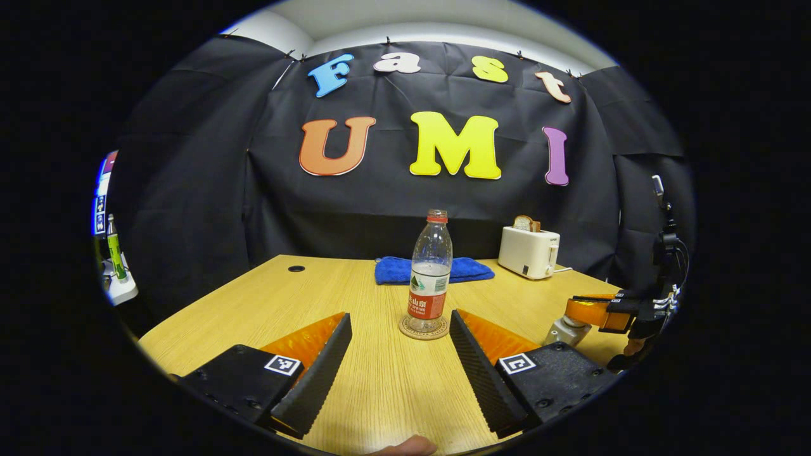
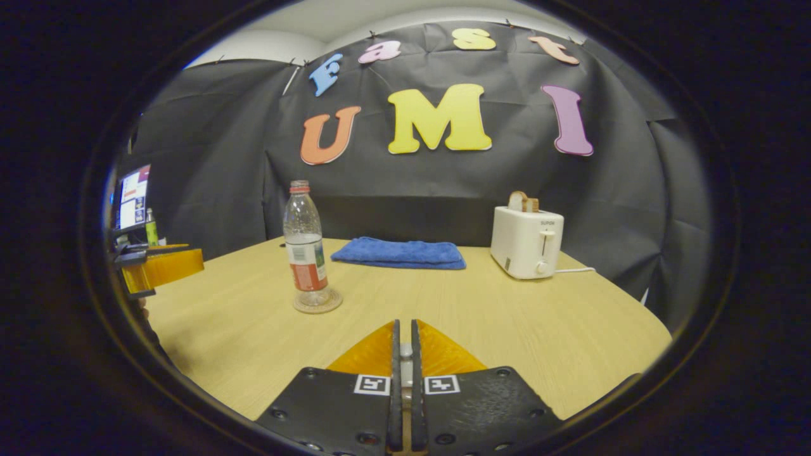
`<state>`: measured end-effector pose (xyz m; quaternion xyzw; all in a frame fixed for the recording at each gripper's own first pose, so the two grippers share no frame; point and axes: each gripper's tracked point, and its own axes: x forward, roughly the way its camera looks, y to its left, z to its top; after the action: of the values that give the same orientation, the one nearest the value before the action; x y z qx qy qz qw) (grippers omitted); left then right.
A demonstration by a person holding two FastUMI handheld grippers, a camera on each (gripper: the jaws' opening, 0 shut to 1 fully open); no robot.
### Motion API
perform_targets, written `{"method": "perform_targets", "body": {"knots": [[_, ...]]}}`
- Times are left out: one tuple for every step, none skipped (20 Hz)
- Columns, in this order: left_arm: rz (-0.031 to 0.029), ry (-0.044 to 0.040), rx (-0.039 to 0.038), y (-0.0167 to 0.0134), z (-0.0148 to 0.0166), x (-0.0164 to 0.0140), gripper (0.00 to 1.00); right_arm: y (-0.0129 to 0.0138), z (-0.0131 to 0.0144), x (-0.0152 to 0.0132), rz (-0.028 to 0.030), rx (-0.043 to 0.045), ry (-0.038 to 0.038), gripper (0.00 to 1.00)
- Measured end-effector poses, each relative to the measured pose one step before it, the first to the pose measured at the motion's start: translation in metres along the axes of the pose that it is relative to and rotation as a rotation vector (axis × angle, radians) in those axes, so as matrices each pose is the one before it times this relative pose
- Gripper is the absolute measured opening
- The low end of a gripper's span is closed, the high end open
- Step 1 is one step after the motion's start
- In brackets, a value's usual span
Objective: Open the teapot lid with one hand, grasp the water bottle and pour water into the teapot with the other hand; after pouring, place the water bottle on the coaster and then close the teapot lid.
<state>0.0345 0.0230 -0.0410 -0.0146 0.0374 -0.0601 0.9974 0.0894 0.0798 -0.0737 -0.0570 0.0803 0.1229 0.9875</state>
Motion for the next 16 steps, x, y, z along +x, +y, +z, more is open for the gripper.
{"method": "perform_targets", "body": {"knots": [[0.00411, 0.00057, -0.00037, 0.00158, 0.00055, -0.00122, 0.98, 0.00004, 0.00212, -0.00147, -0.00256, -0.00250, -0.00561, 0.06], [0.00334, 0.00280, -0.00152, 0.00129, 0.00099, -0.00224, 0.98, -0.00043, 0.00308, -0.00292, -0.00382, -0.00307, -0.00924, 0.06], [0.00182, 0.00109, -0.00281, 0.00001, 0.00046, -0.00066, 0.98, -0.00170, 0.00396, -0.00301, -0.00933, -0.00419, -0.01118, 0.12], [-0.00160, -0.00047, -0.00372, -0.00028, 0.00105, -0.00054, 0.98, -0.00123, 0.00388, -0.00351, -0.00671, -0.00203, -0.01191, 0.14], [0.00105, 0.00409, -0.00488, -0.00012, 0.00031, -0.00224, 0.98, -0.00032, 0.00466, -0.00409, -0.00442, -0.00195, -0.01122, 0.24], [0.00508, 0.00395, -0.00315, 0.00265, 0.00044, -0.00365, 0.98, -0.00100, 0.00565, -0.00497, -0.00573, 0.00038, -0.01134, 0.29], [0.00644, 0.00151, -0.00107, 0.00210, 0.00101, -0.00249, 0.98, -0.00084, 0.00642, -0.00547, -0.00448, 0.00023, -0.01246, 0.38], [0.00616, -0.00034, -0.00038, 0.00203, 0.00288, -0.00345, 0.98, -0.00180, 0.00630, -0.00617, -0.00632, -0.00044, -0.01423, 0.44], [0.00641, -0.00040, -0.00111, 0.00074, 0.00292, -0.00287, 0.98, -0.00265, 0.00705, -0.00616, -0.00872, -0.00070, -0.01708, 0.51], [0.00724, 0.00097, -0.00093, 0.00110, 0.00204, -0.00358, 0.98, -0.00309, 0.00738, -0.00644, -0.01181, -0.00204, -0.01773, 0.55], [0.00643, 0.00025, -0.00146, 0.00157, 0.00273, -0.00404, 0.98, -0.00350, 0.00773, -0.00672, -0.00993, -0.00236, -0.01816, 0.62], [0.00681, -0.00364, -0.00149, 0.00159, 0.00341, -0.00417, 0.98, -0.00394, 0.00683, -0.00712, -0.01260, 0.00048, -0.01688, 0.63], [0.00825, -0.00486, -0.00057, 0.00130, 0.00413, -0.00490, 0.98, -0.00362, 0.00743, -0.00804, -0.00854, 0.00329, -0.01635, 0.67], [0.00690, -0.00446, 0.00105, 0.00283, 0.00324, -0.00480, 0.98, -0.00414, 0.00713, -0.00740, -0.01013, 0.00412, -0.01399, 0.69], [0.00489, -0.00240, 0.00549, 0.00063, 0.00235, -0.00451, 0.98, -0.00439, 0.00592, -0.00676, -0.00689, 0.00353, -0.00826, 0.75], [0.00510, -0.00395, 0.00864, -0.00030, 0.00405, -0.00614, 0.98, -0.00415, 0.00546, -0.00740, -0.00634, 0.00208, -0.00730, 0.80]]}}
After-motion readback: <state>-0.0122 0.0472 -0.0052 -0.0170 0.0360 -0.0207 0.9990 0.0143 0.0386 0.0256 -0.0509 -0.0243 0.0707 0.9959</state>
